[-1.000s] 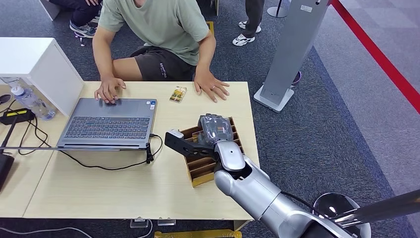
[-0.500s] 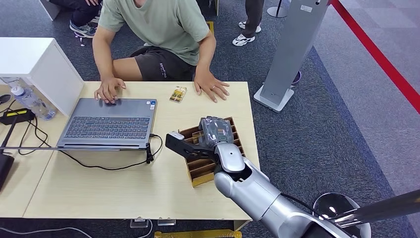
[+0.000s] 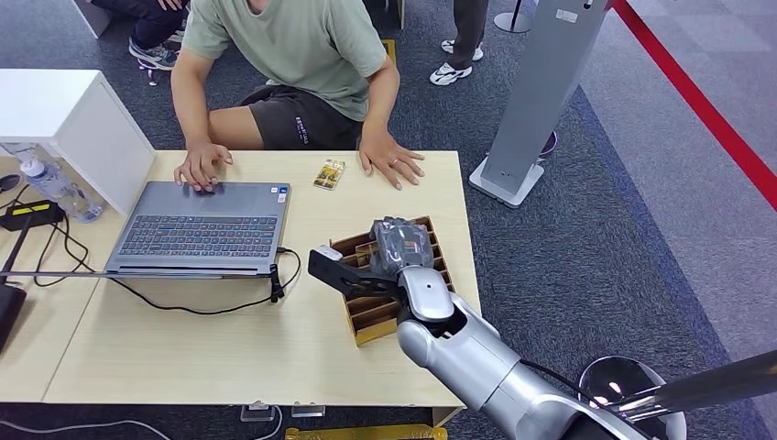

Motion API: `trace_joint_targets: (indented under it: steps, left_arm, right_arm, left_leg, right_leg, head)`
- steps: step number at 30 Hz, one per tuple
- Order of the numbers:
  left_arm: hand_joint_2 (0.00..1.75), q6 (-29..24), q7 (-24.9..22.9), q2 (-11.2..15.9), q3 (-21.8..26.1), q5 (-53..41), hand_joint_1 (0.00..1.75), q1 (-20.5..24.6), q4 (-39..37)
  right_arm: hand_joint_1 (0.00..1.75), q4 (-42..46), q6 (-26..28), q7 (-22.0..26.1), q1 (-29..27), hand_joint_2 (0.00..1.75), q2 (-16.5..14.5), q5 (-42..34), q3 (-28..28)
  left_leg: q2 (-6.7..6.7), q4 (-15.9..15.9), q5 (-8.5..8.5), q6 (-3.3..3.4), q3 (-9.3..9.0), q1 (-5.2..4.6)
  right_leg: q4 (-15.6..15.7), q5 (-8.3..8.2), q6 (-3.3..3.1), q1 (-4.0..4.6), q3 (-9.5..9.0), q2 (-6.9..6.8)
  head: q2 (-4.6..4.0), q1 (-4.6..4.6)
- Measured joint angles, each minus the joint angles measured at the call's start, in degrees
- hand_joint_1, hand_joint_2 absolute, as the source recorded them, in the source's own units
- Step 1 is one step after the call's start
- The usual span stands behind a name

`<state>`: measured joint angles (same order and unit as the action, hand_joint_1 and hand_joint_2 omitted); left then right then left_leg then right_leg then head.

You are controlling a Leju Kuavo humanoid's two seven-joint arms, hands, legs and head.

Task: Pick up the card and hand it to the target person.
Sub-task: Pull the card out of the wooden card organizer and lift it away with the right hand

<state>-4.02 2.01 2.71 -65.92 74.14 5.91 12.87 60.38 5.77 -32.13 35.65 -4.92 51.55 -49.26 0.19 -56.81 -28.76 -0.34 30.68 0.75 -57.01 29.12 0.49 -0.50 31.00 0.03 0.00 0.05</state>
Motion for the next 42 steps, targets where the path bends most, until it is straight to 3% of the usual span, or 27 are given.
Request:
trace_joint_targets:
  steps: [42]
  left_arm:
    - [0.0,0.4,0.0,0.0,0.0,-0.4,0.0,0.0,0.0]
  right_arm:
    - [0.89,0.5,-0.6,-0.3,-0.9,1.75,1.2,-0.7,0.2]
  left_leg:
    - [0.0,0.0,0.0,0.0,-0.02,0.0]
  right_leg:
    - [0.0,0.0,0.0,0.0,-0.01,0.02]
  head:
    - [0.0,0.02]
